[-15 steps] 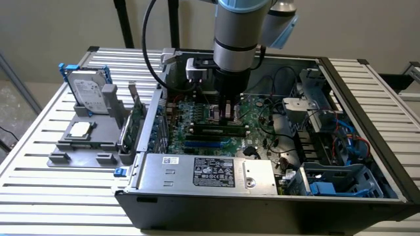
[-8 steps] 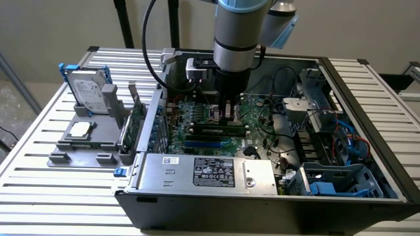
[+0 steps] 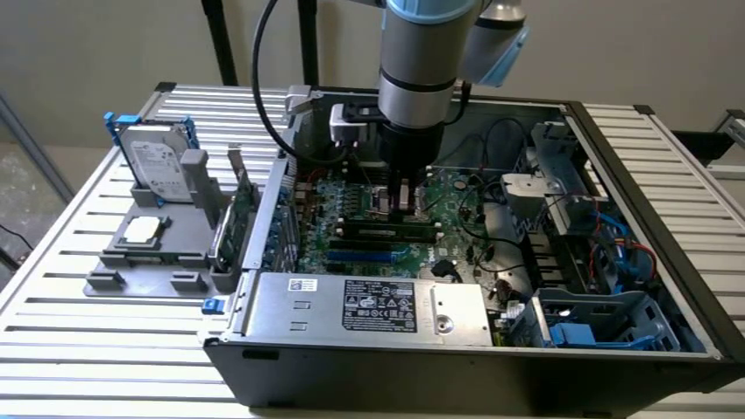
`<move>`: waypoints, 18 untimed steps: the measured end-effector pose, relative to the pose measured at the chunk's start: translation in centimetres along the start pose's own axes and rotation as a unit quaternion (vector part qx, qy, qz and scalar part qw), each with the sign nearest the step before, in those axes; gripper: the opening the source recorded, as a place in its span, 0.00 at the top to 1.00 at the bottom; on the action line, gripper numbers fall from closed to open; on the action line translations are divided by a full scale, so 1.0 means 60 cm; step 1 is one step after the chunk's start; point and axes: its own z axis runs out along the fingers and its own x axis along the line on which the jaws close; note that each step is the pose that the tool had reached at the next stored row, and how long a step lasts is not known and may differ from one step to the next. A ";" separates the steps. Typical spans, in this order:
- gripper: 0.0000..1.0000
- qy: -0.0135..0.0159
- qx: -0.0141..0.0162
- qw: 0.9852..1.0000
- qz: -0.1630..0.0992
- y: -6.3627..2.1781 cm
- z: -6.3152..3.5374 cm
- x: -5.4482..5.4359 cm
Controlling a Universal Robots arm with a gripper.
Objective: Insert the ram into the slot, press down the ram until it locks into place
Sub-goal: 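Press down the ram until it locks into place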
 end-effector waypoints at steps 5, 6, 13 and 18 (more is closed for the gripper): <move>0.89 0.000 0.000 1.000 0.000 0.002 0.008 -0.002; 0.89 0.000 0.000 1.000 0.000 0.002 0.009 -0.003; 0.89 0.001 0.000 1.000 0.000 0.005 0.028 -0.004; 0.89 0.000 -0.002 1.000 0.000 0.006 0.023 -0.005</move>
